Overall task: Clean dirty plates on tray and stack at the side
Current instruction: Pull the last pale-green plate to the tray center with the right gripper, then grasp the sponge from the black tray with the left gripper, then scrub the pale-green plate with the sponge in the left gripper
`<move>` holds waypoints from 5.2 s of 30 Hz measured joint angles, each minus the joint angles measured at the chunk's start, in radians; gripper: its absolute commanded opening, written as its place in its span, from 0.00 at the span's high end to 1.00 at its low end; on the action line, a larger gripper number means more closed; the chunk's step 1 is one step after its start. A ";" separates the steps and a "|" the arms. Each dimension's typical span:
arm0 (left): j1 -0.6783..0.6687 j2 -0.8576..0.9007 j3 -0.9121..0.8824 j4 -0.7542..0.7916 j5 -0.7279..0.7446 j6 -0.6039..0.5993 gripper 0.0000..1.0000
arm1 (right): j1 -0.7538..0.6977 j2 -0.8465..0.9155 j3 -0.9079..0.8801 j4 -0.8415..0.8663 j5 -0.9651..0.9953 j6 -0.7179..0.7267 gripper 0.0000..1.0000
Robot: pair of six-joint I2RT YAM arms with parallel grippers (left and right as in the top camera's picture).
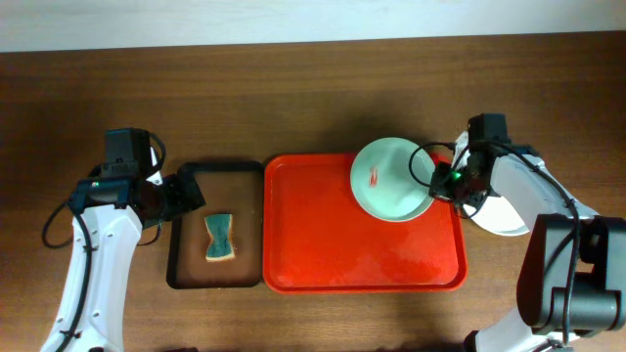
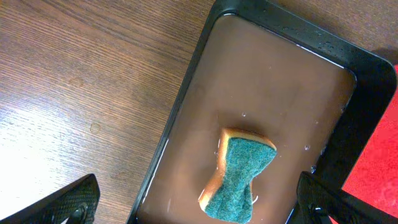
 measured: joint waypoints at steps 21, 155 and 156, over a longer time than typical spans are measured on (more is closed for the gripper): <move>0.000 0.000 0.000 0.000 0.000 0.000 0.01 | 0.387 0.001 -0.039 0.025 0.033 0.132 0.96; -0.352 0.227 0.183 -0.094 0.000 0.148 1.00 | 0.462 -0.034 -0.078 0.026 0.001 0.209 0.96; -0.352 0.227 0.183 -0.093 -0.017 0.148 1.00 | 0.462 -0.034 -0.079 0.027 -0.002 0.209 0.96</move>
